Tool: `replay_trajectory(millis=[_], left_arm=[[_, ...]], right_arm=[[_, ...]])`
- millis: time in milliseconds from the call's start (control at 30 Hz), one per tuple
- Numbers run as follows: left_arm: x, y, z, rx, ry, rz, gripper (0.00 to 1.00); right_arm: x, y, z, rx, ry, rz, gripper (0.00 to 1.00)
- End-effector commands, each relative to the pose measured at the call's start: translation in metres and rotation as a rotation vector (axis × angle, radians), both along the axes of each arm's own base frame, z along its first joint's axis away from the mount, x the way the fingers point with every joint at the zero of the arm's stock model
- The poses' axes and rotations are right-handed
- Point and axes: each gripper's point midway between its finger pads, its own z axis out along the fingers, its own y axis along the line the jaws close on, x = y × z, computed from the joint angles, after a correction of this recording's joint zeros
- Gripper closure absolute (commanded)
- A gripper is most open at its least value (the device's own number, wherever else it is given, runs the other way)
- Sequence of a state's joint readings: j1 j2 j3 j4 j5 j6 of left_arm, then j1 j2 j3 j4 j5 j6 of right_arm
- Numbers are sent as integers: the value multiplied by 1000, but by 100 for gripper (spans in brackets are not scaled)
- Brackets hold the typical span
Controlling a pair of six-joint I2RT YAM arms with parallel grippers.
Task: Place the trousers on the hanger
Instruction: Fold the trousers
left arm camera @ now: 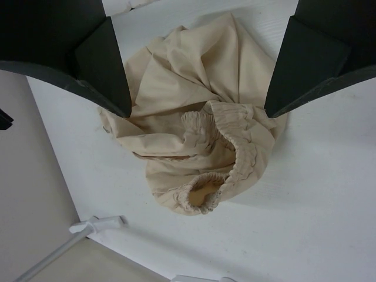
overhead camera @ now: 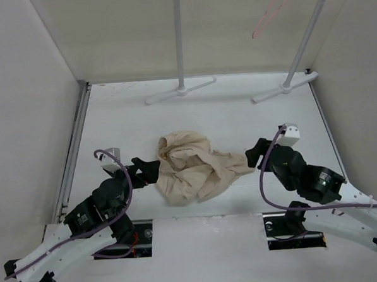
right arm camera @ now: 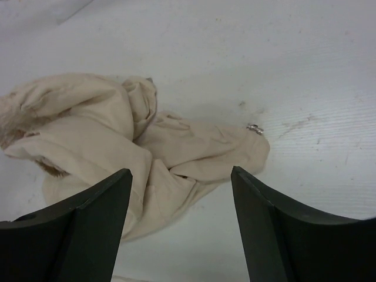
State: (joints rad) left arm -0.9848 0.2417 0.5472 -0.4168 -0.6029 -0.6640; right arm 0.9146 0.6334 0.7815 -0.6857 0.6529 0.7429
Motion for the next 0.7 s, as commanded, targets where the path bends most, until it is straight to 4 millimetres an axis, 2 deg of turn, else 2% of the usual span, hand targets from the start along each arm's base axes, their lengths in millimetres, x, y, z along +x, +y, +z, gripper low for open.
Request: replay_trajectory(millis=[0,33,100,200,300,400,467,500,533,567,600,667], left_arm=[[3,5,-6,4,8,31,0],[4,7,-4,4,11,44,0],[9,10,-2,2,4,74,0],[19,19,3,-15,-21,146,0],[29,32,7,-52,-54,243,0],[33,55,1,-24,-48,348,0],[30,64,-7,-39,-22,391,0],[31,65,-10,-38,-19,397,9],[31,66,-13,-37,-18,404,48],[32,69,-16,-36,-14,422,77],[33,72,-22,-31,-2,443,84],[34,81,-34,-24,38,501,86]], right_arm=[[4,19,33,36,-67,35,28],[4,24,39,19,-77,60,34],[3,36,49,-7,-91,114,52],[1,52,58,-30,-101,180,72],[4,74,65,-61,-114,260,84],[6,108,65,-75,-96,382,86],[14,138,60,-120,-92,467,84],[20,148,58,-136,-97,487,81],[30,163,57,-163,-111,507,72],[37,171,56,-176,-122,516,65],[49,180,55,-195,-134,520,52],[67,196,52,-224,-142,530,25]])
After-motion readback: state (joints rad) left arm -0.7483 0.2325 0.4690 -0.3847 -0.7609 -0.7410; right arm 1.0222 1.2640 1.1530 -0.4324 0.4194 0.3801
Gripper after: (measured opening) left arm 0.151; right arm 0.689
